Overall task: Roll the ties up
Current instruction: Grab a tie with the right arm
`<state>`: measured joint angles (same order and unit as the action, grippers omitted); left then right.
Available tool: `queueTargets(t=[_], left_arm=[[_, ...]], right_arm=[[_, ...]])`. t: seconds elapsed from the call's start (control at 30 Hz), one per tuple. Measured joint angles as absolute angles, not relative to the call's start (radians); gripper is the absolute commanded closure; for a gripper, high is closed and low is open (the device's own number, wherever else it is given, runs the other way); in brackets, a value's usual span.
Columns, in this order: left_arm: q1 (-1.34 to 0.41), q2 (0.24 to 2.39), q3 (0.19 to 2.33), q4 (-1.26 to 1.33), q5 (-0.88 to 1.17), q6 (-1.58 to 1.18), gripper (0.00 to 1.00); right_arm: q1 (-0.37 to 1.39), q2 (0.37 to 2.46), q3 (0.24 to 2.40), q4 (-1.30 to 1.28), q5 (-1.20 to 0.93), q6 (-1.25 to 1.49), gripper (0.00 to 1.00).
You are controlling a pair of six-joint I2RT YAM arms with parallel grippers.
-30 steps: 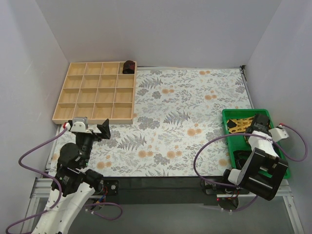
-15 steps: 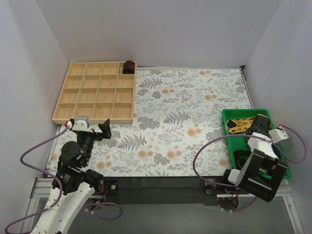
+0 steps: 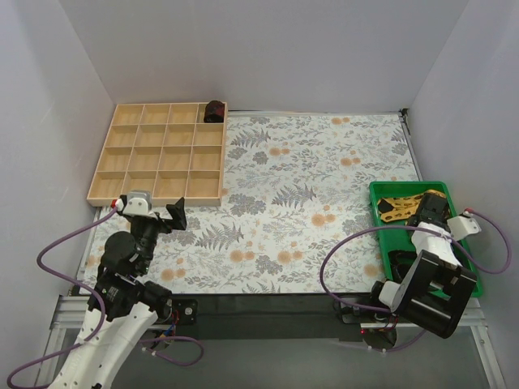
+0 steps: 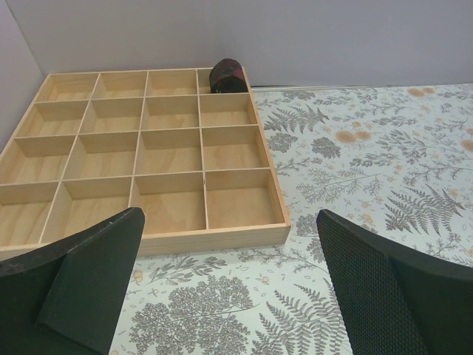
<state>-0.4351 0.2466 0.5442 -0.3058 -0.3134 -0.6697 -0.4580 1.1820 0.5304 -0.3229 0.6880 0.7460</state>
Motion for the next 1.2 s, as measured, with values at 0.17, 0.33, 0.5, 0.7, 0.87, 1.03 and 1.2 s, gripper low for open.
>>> queueTargets(t=[0.17, 0.33, 0.5, 0.7, 0.87, 1.03, 1.2], left_arm=[[-0.435, 0.255, 0.544, -0.306, -0.312, -0.669, 0.02], [-0.435, 0.257, 0.544, -0.306, -0.31, -0.669, 0.02], [-0.435, 0.258, 0.544, -0.306, -0.309, -0.669, 0.03], [-0.435, 0.261, 0.544, -0.306, -0.309, -0.669, 0.03], [-0.435, 0.265, 0.544, -0.306, -0.31, -0.669, 0.03], [-0.435, 0.273, 0.544, -0.306, -0.31, -0.669, 0.03], [-0.435, 0.278, 0.544, -0.306, -0.31, -0.669, 0.03]], right_arm=[[-0.458, 1.208, 0.526, -0.318, 0.702, 0.741, 0.64], [-0.458, 1.25, 0.526, -0.308, 0.71, 0.727, 0.88], [-0.458, 1.249, 0.526, -0.303, 0.717, 0.71, 0.99], [-0.382, 1.106, 0.526, -0.295, 0.738, 0.664, 0.99], [-0.188, 1.081, 0.528, -0.25, 0.79, 0.581, 0.99], [0.0, 1.116, 0.529, -0.184, 0.803, 0.462, 0.99], [0.17, 1.118, 0.54, -0.06, 0.719, 0.332, 0.99]])
